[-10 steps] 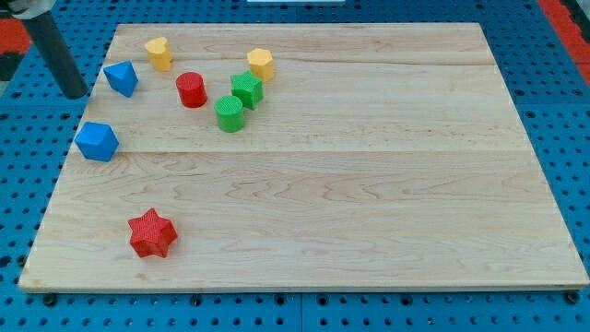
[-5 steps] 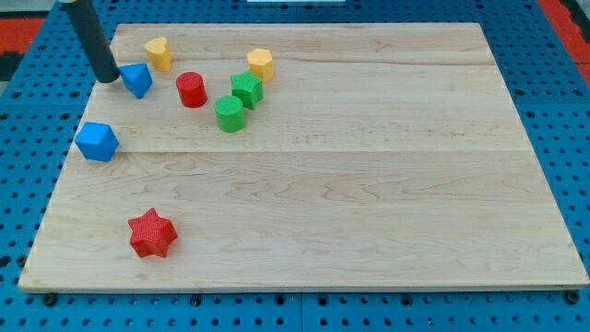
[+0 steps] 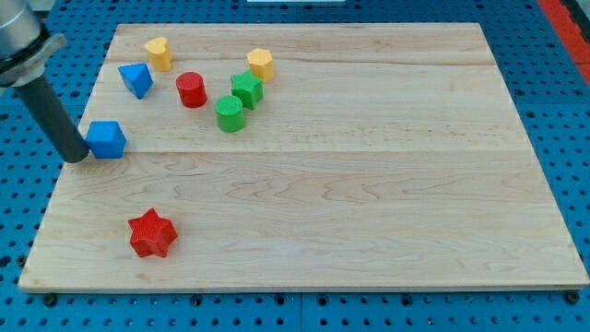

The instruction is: Align the blue blocks below the heart

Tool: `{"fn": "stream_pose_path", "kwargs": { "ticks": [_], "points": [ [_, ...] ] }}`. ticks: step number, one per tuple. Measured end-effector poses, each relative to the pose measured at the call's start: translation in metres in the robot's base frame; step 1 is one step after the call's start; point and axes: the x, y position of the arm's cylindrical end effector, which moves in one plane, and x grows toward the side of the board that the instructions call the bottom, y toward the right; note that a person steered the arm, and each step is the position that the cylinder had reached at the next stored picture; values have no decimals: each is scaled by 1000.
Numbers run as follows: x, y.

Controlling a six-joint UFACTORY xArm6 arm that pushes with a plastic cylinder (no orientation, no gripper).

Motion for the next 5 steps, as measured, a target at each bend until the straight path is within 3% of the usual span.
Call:
{"fn": "stream_pose_path", "kwargs": {
  "ticks": [1,3,5],
  "points": [
    [-13,8],
    [28,35],
    [-34,50]
  ]
}}
